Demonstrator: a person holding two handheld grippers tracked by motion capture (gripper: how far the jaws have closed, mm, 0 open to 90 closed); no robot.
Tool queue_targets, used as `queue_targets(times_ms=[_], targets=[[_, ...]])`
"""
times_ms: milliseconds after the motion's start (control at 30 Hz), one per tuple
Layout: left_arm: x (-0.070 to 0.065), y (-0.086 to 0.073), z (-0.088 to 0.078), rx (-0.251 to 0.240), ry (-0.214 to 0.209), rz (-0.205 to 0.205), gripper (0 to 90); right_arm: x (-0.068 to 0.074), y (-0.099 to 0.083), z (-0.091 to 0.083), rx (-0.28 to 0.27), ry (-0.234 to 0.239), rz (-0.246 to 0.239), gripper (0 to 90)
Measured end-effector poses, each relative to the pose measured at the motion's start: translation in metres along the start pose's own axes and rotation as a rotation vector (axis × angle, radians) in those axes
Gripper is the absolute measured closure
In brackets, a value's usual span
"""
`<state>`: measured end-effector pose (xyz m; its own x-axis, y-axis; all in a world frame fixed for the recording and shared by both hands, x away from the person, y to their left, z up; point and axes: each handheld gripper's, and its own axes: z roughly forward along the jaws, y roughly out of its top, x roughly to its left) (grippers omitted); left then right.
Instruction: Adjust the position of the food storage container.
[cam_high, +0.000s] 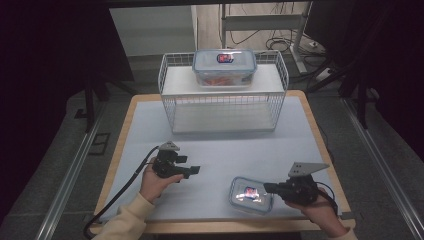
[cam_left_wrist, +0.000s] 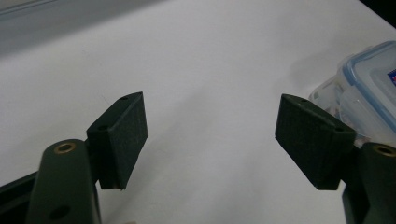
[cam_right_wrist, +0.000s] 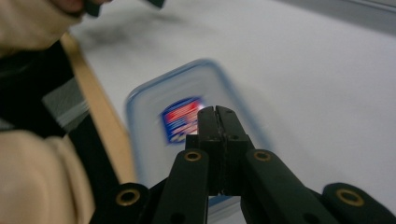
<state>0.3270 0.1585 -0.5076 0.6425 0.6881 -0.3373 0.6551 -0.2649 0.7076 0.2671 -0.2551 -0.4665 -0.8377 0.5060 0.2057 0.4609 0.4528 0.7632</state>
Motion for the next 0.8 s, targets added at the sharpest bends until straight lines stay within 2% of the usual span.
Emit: queue_targets(times_ms=[67,133,333,433,633,800], targets=[[0.004,-0.002,-0.003,-0.006,0.003,-0.015,25.7,0.007,-0.005,-0.004,0.017,0.0,-0.025,89.7],[0.007,-0.004,-0.006,-0.011,0.011,-0.02,25.8,0.005,-0.012,-0.01,0.021,0.005,-0.022,89.7],[0.013,-0.009,-0.01,-0.015,0.008,-0.045,25.8,-0.002,-0.035,-0.022,0.044,0.0,0.024,89.7],[0.015,-0.009,-0.01,-0.013,0.01,-0.05,25.9,0.0,-0.044,-0.019,0.093,0.013,0.019,89.8],[0.014,-0.009,-0.009,-0.014,0.004,-0.054,26.0,0.003,-0.052,-0.002,0.183,0.002,0.006,89.7],[0.014,-0.009,-0.01,-0.015,0.004,-0.054,26.0,0.006,-0.051,0.007,0.214,-0.005,-0.008,89.7]])
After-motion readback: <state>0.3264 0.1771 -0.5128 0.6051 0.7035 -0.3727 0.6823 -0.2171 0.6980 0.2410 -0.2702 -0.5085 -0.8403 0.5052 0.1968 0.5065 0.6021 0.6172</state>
